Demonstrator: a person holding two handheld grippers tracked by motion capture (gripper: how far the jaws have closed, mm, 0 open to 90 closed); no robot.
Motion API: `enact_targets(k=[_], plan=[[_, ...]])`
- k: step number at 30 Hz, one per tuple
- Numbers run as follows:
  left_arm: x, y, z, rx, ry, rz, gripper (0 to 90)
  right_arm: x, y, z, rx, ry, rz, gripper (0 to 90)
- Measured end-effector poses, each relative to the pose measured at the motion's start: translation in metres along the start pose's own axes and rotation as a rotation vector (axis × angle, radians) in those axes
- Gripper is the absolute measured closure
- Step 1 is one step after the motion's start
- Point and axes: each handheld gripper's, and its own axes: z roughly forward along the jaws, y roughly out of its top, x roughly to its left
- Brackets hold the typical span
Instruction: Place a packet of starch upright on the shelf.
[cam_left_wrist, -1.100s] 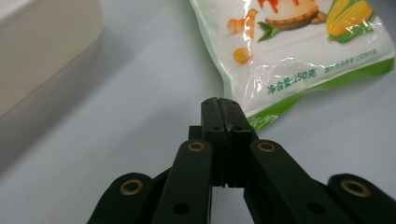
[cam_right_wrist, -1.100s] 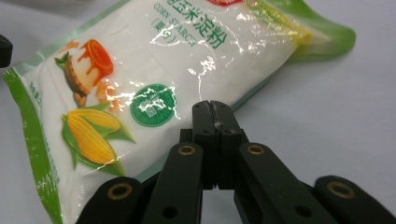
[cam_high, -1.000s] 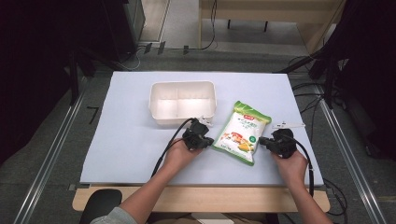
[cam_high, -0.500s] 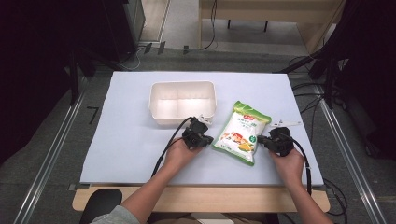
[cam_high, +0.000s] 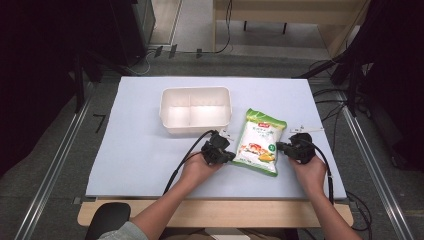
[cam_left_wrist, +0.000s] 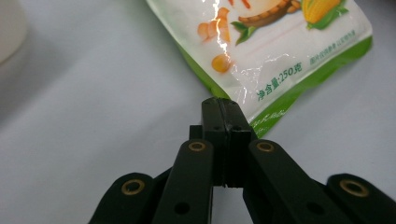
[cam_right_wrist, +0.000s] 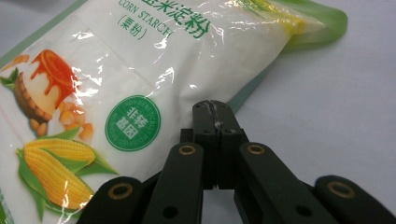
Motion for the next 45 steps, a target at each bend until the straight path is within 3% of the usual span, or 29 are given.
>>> enact_targets(k=[3, 4, 7, 9, 15, 17, 18, 20, 23, 27, 38, 43, 45], plan=[[-0.008, -0.001, 0.002, 0.002, -0.021, 0.012, 90.0, -0.001, 0.002, 0.001, 0.003, -0.007, -0.010, 90.0], [-0.010, -0.002, 0.002, 0.001, -0.019, 0.016, 90.0, -0.004, 0.004, 0.002, 0.007, 0.005, 0.008, 89.7], [-0.006, -0.002, -0.003, -0.001, -0.010, 0.004, 90.0, -0.006, 0.006, 0.000, 0.003, 0.005, 0.021, 86.7], [-0.006, 0.001, -0.014, -0.043, -0.008, -0.003, 90.0, -0.011, 0.017, -0.009, -0.043, 0.001, 0.023, 82.1], [-0.019, 0.006, -0.019, -0.077, -0.006, 0.016, 89.6, -0.019, 0.038, -0.007, -0.051, -0.009, 0.023, 73.6], [-0.025, 0.006, -0.016, -0.082, 0.001, 0.027, 89.3, -0.022, 0.044, -0.004, -0.049, -0.005, 0.037, 68.4], [-0.026, 0.007, -0.015, -0.078, 0.005, 0.034, 89.0, -0.022, 0.049, 0.000, -0.041, -0.010, 0.033, 57.1], [-0.028, 0.007, -0.011, -0.074, 0.004, 0.033, 88.9, -0.023, 0.051, 0.002, -0.033, -0.007, 0.039, 52.2], [-0.029, 0.007, -0.005, -0.055, 0.013, 0.040, 88.7, -0.020, 0.053, 0.010, -0.029, 0.005, 0.085, 39.0], [-0.030, 0.005, 0.003, -0.033, 0.029, 0.056, 89.1, -0.016, 0.052, 0.020, -0.001, -0.011, 0.111, 31.2], [-0.029, 0.005, 0.005, -0.027, 0.036, 0.070, 90.0, -0.014, 0.051, 0.036, 0.023, 0.014, 0.205, 16.6], [-0.028, 0.004, 0.006, -0.023, 0.033, 0.075, 90.0, -0.009, 0.053, 0.039, 0.026, 0.016, 0.197, 18.9], [-0.027, 0.004, 0.006, -0.021, 0.028, 0.077, 90.0, -0.007, 0.053, 0.039, 0.024, 0.038, 0.209, 25.3]])
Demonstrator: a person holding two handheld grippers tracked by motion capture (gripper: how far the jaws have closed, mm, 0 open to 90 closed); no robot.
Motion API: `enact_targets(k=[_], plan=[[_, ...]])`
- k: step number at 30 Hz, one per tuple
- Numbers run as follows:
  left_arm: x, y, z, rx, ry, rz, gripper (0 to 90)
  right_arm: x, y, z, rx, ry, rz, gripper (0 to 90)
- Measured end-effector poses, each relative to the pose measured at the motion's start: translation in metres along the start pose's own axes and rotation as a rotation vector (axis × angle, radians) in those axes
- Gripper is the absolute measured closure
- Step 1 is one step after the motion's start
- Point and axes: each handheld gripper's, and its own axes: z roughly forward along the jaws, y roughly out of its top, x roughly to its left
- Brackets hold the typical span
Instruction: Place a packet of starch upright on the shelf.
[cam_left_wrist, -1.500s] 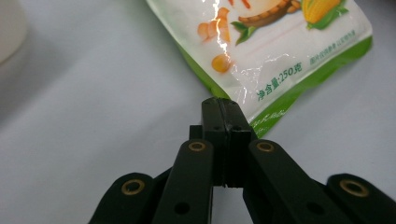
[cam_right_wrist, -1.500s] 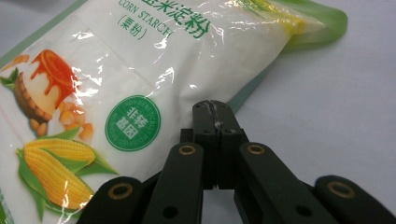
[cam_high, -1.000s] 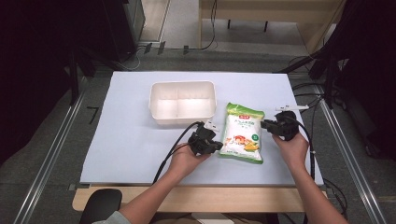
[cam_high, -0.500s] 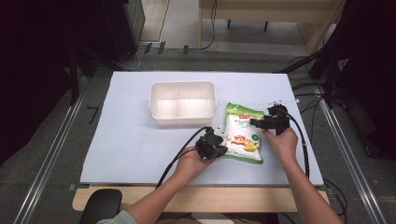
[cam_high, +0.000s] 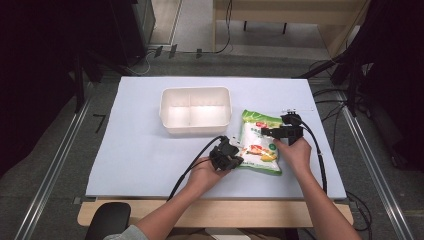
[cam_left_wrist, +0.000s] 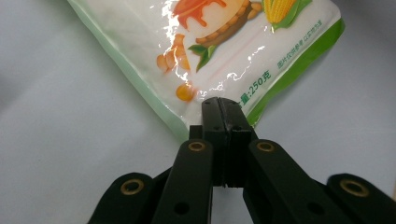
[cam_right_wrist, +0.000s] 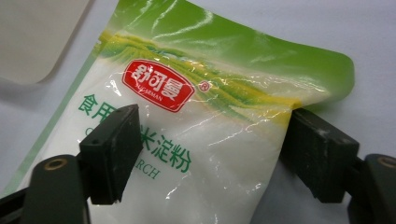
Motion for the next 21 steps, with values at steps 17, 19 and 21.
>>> enact_targets(k=[17, 19, 21], plan=[[0.003, -0.001, 0.001, -0.006, -0.022, -0.010, 90.0, 0.015, -0.001, -0.005, -0.006, -0.040, -0.057, 84.7], [0.004, -0.002, 0.001, -0.009, -0.025, -0.018, 90.0, 0.015, -0.001, -0.006, -0.005, -0.033, -0.065, 86.3], [0.005, -0.002, 0.000, -0.004, -0.028, -0.022, 90.0, 0.015, 0.000, -0.008, -0.009, -0.031, -0.072, 86.7]])
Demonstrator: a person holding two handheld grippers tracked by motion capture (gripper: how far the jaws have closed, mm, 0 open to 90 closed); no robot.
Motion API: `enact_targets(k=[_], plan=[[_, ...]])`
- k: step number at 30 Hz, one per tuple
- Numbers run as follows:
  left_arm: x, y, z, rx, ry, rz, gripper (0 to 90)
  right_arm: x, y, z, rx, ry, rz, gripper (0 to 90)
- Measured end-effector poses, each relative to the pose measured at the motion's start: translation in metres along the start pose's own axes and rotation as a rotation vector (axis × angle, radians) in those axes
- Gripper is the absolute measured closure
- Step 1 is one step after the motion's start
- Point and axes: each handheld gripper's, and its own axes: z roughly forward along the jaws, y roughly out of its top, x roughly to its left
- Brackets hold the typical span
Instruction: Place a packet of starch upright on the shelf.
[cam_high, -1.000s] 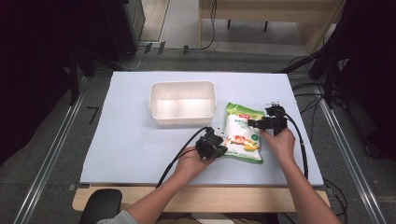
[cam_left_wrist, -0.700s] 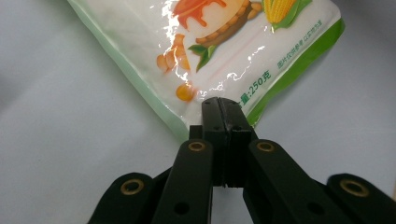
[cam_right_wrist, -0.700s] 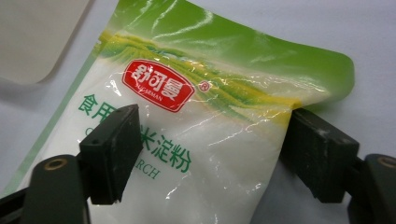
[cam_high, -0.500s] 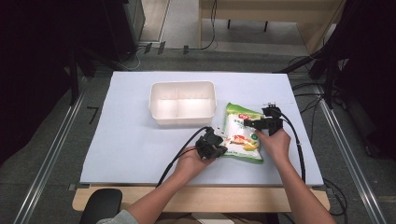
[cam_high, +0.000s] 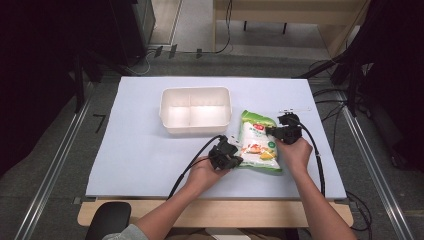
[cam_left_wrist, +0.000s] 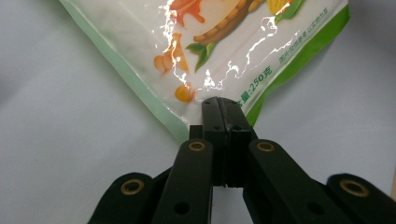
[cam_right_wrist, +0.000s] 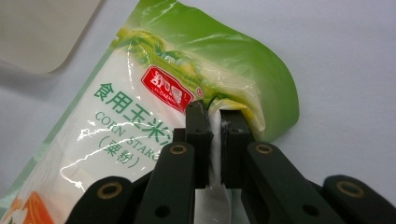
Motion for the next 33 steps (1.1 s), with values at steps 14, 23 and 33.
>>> enact_targets(k=[14, 23, 33], plan=[[0.019, -0.004, -0.033, -0.046, -0.064, -0.094, 71.4, 0.015, 0.011, -0.042, -0.123, 0.024, -0.100, 87.5], [0.028, -0.008, -0.059, -0.098, -0.107, -0.113, 55.0, 0.030, 0.026, -0.069, -0.176, 0.073, -0.123, 88.9], [0.033, -0.018, -0.076, -0.116, -0.125, -0.114, 48.0, 0.058, 0.051, -0.100, -0.196, 0.044, -0.247, 89.0]])
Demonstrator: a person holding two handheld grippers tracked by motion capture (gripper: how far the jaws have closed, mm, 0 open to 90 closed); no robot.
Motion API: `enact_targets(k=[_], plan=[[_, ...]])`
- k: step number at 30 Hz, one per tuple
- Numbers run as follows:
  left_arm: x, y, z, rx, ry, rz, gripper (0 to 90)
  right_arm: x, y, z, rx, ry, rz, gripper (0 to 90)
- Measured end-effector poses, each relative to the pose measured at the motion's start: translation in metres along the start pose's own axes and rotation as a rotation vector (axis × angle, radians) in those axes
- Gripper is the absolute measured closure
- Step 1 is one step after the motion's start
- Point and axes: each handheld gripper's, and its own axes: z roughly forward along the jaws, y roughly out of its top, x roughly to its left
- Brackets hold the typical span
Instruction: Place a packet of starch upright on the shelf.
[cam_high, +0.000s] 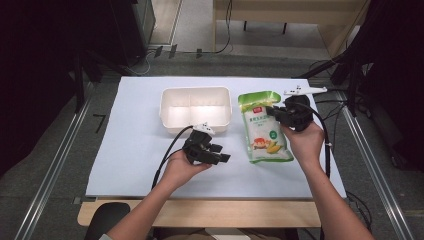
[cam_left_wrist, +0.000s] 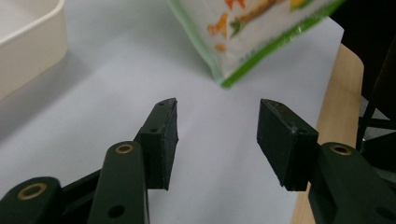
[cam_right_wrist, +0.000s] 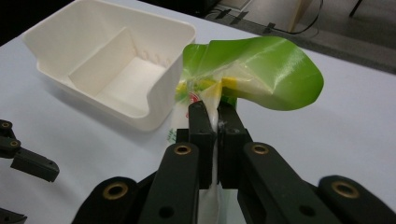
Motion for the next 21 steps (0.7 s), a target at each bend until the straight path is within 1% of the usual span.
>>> enact_targets(k=[1, 2, 3, 6, 7, 8, 9, 10, 12, 14, 15, 16, 17, 18, 19, 20, 21], plan=[[0.000, -0.001, -0.001, -0.003, 0.000, -0.004, 47.6, 0.003, 0.008, -0.004, 0.002, -0.009, -0.023, 89.0], [0.000, -0.002, -0.002, -0.005, -0.003, -0.008, 47.6, 0.003, 0.008, -0.004, 0.002, -0.009, -0.023, 89.0], [0.002, -0.004, -0.004, -0.003, 0.002, -0.007, 47.4, 0.003, 0.014, -0.007, -0.001, -0.020, -0.038, 89.0], [0.005, -0.007, -0.007, 0.001, 0.009, -0.013, 47.4, 0.001, 0.019, -0.010, -0.008, -0.027, -0.035, 89.1], [0.005, -0.009, -0.008, -0.005, 0.008, -0.020, 47.4, -0.001, 0.024, -0.013, -0.017, -0.028, -0.033, 89.0], [0.007, -0.009, -0.010, -0.003, 0.008, -0.013, 47.3, -0.002, 0.027, -0.014, -0.019, -0.027, -0.032, 89.0], [0.007, -0.010, -0.011, -0.009, 0.009, -0.019, 46.9, -0.002, 0.030, -0.015, -0.026, -0.031, -0.038, 89.0], [0.008, -0.010, -0.012, -0.008, 0.009, -0.020, 46.9, -0.002, 0.030, -0.015, -0.026, -0.031, -0.038, 89.0], [0.009, -0.011, -0.014, -0.011, 0.010, -0.020, 46.0, -0.003, 0.036, -0.016, -0.037, -0.024, -0.040, 89.0], [0.010, -0.012, -0.015, -0.019, 0.014, -0.032, 45.1, 0.000, 0.045, -0.016, -0.043, -0.024, -0.052, 89.0], [0.010, -0.012, -0.015, -0.019, 0.014, -0.032, 45.0, 0.000, 0.045, -0.016, -0.043, -0.024, -0.052, 89.0], [0.012, -0.013, -0.018, -0.012, 0.021, -0.022, 45.0, 0.002, 0.050, -0.015, -0.044, -0.022, -0.057, 89.0], [0.012, -0.013, -0.018, -0.012, 0.021, -0.022, 45.0, 0.003, 0.053, -0.015, -0.045, -0.017, -0.057, 89.0], [0.012, -0.013, -0.018, -0.016, 0.020, -0.029, 45.0, 0.003, 0.053, -0.015, -0.045, -0.017, -0.057, 89.0], [0.012, -0.013, -0.019, -0.018, 0.018, -0.029, 45.1, 0.005, 0.056, -0.014, -0.047, -0.023, -0.062, 89.0], [0.013, -0.014, -0.020, -0.022, 0.015, -0.032, 45.1, 0.006, 0.062, -0.013, -0.048, -0.020, -0.065, 89.0], [0.013, -0.014, -0.020, -0.022, 0.015, -0.032, 45.1, 0.006, 0.062, -0.013, -0.048, -0.020, -0.065, 89.0]])
